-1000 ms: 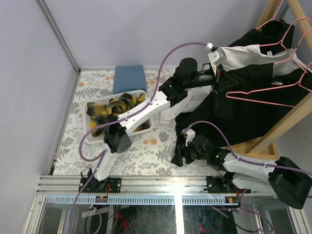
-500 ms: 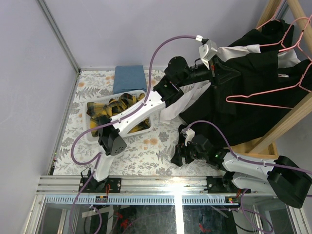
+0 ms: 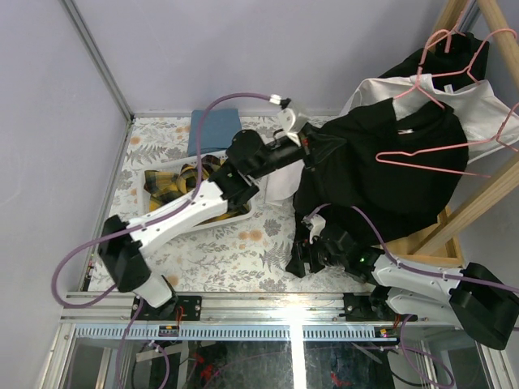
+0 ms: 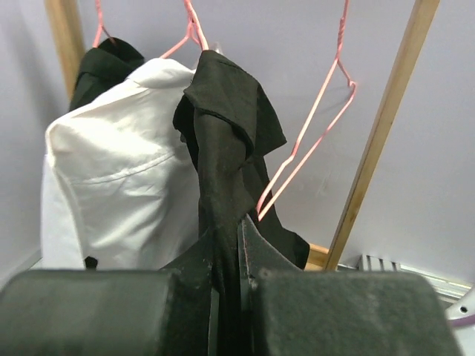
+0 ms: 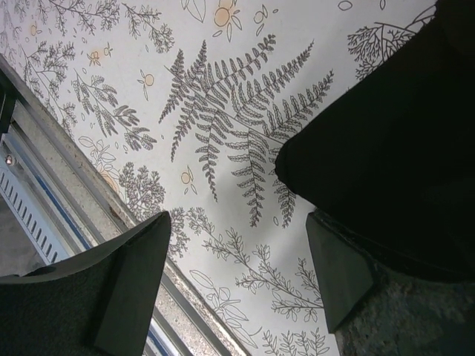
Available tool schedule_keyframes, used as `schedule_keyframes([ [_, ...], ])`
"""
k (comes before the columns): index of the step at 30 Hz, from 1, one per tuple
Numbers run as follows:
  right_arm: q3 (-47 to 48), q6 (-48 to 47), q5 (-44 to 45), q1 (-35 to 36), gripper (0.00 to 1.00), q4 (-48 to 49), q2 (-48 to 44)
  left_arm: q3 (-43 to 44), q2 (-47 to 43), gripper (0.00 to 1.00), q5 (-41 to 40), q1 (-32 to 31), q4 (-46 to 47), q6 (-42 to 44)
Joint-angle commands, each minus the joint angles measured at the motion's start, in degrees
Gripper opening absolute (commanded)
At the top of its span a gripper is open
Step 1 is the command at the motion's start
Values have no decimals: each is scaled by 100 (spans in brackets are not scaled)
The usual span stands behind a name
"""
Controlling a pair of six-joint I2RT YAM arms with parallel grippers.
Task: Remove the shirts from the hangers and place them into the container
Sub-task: Pick up the hanger from the clothesline.
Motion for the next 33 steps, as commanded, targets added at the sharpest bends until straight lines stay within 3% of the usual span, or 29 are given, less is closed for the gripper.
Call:
schedule_keyframes([
  [1,-33,-37,-63,20,81,-399,-295,-659,-752,0,-627,24,1278,348],
  [6,376,-6,-207,25,81,-883,-699,-1522,-1496,0,-966,31,1261,479],
  [15,1775,386,-262,26,79,-1751,-1524,-4230,-3485,0,-2167,27,1227,538],
  [18,2101,465,-740,41,77,-1626,-1380,-4839,-4061,0,-2598,35,1266,415],
  [24,2250,791,-2750,436,79,-699,-506,-5336,-4858,0,-3469,26,1062,550],
  [27,2574,663,-2059,896,79,-979,-390,-5297,-5002,0,-3311,32,392,629],
  [33,3777,423,984,1010,78,-2246,-544,-6095,-5614,0,-3102,27,75,198],
])
